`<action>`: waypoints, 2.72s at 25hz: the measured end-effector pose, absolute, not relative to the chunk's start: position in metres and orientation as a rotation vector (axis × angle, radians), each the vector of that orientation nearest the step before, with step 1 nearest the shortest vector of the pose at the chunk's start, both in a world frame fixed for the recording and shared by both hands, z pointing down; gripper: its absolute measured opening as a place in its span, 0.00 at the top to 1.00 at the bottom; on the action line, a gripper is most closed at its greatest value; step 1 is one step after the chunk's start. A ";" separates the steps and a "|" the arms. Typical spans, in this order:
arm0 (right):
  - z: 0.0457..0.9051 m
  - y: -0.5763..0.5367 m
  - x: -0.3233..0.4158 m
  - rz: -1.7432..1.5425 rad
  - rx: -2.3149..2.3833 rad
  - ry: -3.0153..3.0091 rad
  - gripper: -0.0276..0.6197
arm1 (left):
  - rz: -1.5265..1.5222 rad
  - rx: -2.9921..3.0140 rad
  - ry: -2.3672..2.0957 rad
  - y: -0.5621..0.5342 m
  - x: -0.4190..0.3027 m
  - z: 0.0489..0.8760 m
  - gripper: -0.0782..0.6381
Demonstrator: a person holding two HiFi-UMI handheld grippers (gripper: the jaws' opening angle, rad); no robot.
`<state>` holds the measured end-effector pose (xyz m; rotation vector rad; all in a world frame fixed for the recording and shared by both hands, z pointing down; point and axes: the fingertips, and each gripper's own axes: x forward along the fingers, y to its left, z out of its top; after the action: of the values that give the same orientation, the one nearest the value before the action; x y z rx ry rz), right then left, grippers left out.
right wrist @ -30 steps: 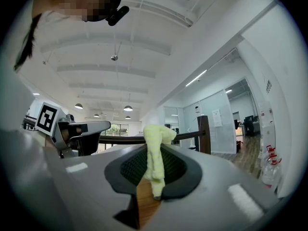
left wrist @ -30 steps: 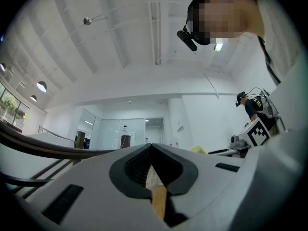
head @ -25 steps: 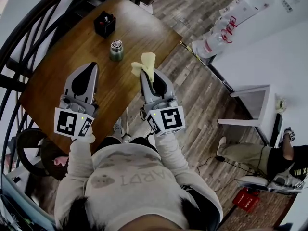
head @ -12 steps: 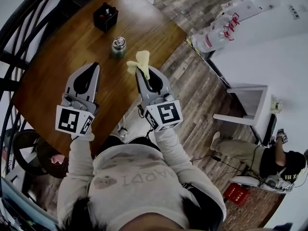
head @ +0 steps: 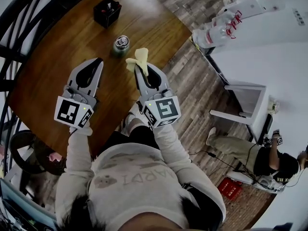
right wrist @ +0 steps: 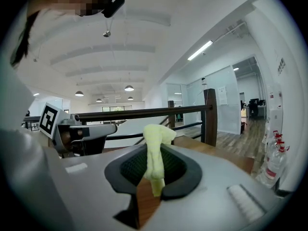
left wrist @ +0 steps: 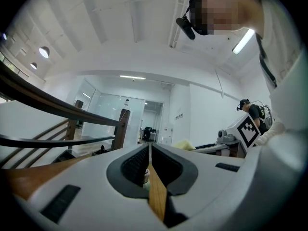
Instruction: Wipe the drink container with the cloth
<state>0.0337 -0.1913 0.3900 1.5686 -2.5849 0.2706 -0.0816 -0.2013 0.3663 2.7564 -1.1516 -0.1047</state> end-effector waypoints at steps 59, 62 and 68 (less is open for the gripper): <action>0.528 -0.264 0.032 0.377 1.165 -2.554 0.86 | 0.341 2.781 -1.007 -0.314 -0.004 0.478 0.88; 0.525 -0.269 0.028 0.364 1.134 -2.562 0.85 | 0.357 2.796 -1.006 -0.315 -0.003 0.478 0.88; 0.530 -0.280 0.012 0.352 1.057 -2.575 0.86 | 0.328 2.784 -0.981 -0.314 -0.002 0.480 0.88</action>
<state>0.0115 -0.2805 0.5299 1.0571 -2.5747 0.3520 -0.0016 -0.3144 0.4799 2.7839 -0.9810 0.3277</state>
